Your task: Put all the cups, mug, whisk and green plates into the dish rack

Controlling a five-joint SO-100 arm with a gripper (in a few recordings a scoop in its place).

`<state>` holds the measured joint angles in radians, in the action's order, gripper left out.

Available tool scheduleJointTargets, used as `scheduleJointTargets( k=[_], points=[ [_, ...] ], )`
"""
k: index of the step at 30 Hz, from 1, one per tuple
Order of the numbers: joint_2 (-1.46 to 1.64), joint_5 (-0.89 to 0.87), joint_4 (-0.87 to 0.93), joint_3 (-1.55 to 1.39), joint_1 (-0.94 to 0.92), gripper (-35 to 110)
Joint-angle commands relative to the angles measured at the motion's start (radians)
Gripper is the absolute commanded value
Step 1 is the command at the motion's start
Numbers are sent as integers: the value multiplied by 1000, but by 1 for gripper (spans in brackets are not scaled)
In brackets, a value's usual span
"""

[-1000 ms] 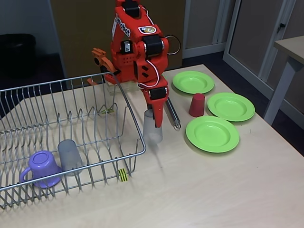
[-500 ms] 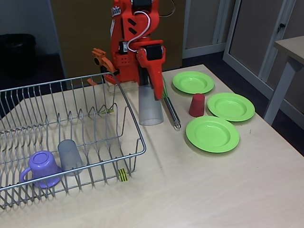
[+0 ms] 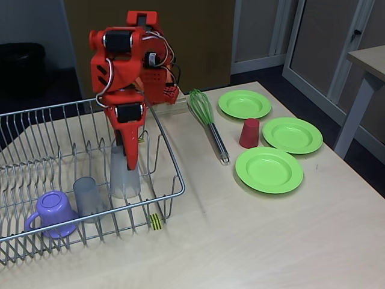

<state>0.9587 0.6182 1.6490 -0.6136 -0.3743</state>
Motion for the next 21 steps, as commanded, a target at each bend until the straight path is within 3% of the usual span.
scheduleJointTargets(
  k=[1, 21],
  points=[
    [-37, 14, 3, 54, -29, 0],
    [-373, 23, 44, 293, -55, 5]
  ],
)
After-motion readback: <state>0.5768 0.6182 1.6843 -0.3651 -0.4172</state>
